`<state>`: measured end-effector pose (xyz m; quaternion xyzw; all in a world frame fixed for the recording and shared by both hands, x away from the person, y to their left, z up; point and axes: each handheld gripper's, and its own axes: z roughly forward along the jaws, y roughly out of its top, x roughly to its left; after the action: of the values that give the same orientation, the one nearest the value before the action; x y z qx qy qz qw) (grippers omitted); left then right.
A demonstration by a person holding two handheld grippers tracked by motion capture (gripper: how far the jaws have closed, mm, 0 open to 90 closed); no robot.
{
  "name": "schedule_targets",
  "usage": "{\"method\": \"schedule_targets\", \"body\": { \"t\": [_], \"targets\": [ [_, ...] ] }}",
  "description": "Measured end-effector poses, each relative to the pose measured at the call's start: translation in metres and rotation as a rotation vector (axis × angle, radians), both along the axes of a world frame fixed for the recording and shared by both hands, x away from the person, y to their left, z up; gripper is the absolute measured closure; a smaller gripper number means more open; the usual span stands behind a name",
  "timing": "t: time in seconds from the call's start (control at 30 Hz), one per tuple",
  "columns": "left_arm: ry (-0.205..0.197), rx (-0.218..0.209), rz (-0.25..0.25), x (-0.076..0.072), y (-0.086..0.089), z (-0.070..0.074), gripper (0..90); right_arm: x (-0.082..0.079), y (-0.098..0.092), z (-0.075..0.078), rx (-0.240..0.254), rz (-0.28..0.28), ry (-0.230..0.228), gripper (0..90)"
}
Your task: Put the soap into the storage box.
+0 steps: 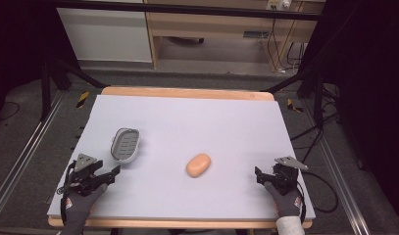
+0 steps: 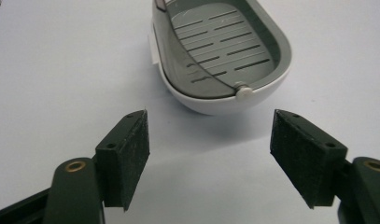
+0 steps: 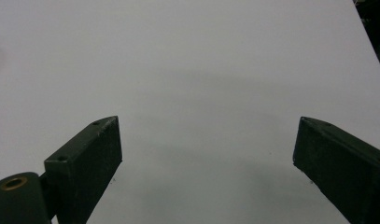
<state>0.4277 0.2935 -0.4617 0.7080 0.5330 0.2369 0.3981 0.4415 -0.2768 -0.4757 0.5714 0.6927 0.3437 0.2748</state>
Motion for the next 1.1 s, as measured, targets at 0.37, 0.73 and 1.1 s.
{"method": "schedule_targets", "body": {
  "t": [0.37,0.73,1.1],
  "targets": [
    [-0.02,-0.009,-0.028,-0.006,-0.012,0.007,34.0,-0.001,0.005,-0.002,-0.028,0.017,0.013,7.4],
    [-0.033,-0.016,-0.057,-0.011,-0.025,0.014,38.5,-0.002,0.008,-0.001,-0.042,0.023,0.016,7.3],
    [-0.04,-0.007,-0.09,-0.011,-0.041,0.019,39.4,-0.003,0.01,-0.001,-0.046,0.03,0.019,7.0]
  ]
}}
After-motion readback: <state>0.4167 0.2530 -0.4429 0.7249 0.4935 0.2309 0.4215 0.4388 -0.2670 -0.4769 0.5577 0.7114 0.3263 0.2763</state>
